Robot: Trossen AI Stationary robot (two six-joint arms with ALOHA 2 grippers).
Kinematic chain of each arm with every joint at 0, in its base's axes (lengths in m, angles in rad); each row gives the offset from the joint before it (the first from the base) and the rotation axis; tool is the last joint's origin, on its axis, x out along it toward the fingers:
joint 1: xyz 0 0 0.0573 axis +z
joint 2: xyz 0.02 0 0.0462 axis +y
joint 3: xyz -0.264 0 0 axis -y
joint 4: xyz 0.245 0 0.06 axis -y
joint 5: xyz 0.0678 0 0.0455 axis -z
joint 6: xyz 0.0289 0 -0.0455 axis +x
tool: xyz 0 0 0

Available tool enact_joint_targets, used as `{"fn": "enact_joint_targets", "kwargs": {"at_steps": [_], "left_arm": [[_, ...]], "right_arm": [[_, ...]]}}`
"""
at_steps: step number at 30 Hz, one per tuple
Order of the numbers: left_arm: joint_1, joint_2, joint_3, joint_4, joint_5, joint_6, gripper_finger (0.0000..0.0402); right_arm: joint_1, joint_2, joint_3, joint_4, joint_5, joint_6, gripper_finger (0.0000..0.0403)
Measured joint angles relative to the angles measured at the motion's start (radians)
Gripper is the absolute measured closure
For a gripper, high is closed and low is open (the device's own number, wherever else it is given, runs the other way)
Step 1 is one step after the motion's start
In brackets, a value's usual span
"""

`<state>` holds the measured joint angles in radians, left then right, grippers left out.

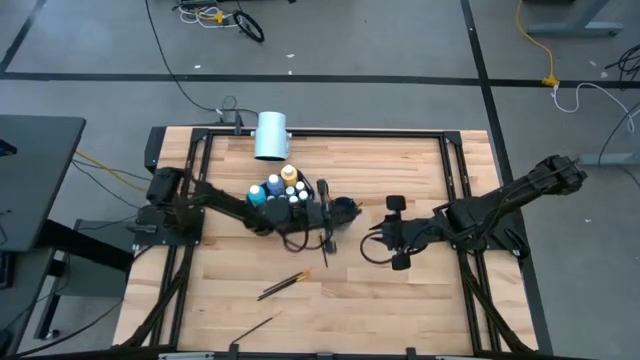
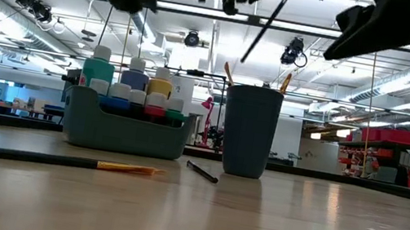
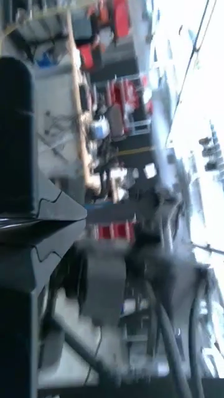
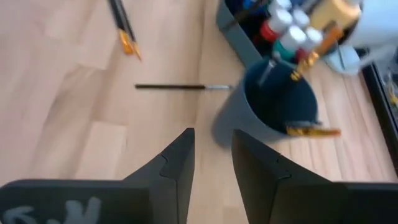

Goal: Pick & Place Paint Supplies
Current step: Put the silver paint brush on the left into the cup, then put the gold paint brush into the blue cup

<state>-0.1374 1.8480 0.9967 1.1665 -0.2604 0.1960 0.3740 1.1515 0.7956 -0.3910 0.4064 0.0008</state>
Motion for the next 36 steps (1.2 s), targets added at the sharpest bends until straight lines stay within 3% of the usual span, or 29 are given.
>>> {"fn": "enact_joint_targets", "kwargs": {"at_steps": [6, 16, 27, 36], "left_arm": [[0.085, 0.037, 0.002, 0.100, 0.072, 0.069, 0.0400], [0.144, 0.037, 0.002, -0.069, 0.096, 0.033, 0.0400], [0.143, 0.037, 0.002, -0.190, 0.070, -0.005, 0.0388], [0.143, 0.037, 0.002, -0.354, -0.038, -0.003, 0.0366]], "right_arm": [[0.000, 0.000, 0.000, -0.068, 0.004, 0.025, 0.0294], [0.000, 0.000, 0.000, -0.065, -0.004, 0.014, 0.0294], [0.000, 0.001, 0.000, -0.059, -0.004, 0.011, 0.0294], [0.000, 0.001, 0.000, -0.059, -0.005, 0.030, 0.0294]]}}
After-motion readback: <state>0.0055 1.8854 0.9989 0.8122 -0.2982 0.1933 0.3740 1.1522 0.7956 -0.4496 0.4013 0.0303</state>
